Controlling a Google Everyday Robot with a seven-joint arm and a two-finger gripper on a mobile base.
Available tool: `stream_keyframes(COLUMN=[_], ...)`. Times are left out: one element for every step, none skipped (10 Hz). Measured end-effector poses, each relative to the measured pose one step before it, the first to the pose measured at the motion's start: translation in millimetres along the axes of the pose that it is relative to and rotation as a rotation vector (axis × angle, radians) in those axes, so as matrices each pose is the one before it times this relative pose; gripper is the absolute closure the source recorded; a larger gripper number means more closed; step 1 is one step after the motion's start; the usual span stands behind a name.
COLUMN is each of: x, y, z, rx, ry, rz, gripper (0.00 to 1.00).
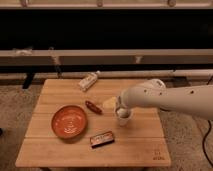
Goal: Place the white sponge in the ceramic cup
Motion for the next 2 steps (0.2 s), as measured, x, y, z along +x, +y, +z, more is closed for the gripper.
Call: stream_keyframes(x=[0.47, -0.11], y=[-0.82, -0.01], z=[-0.31, -0.06], rx=[0.00091, -0.00009], ry=[0.00016, -0.00022], rz=[0.00132, 0.00055], gripper=[0.20, 0.20])
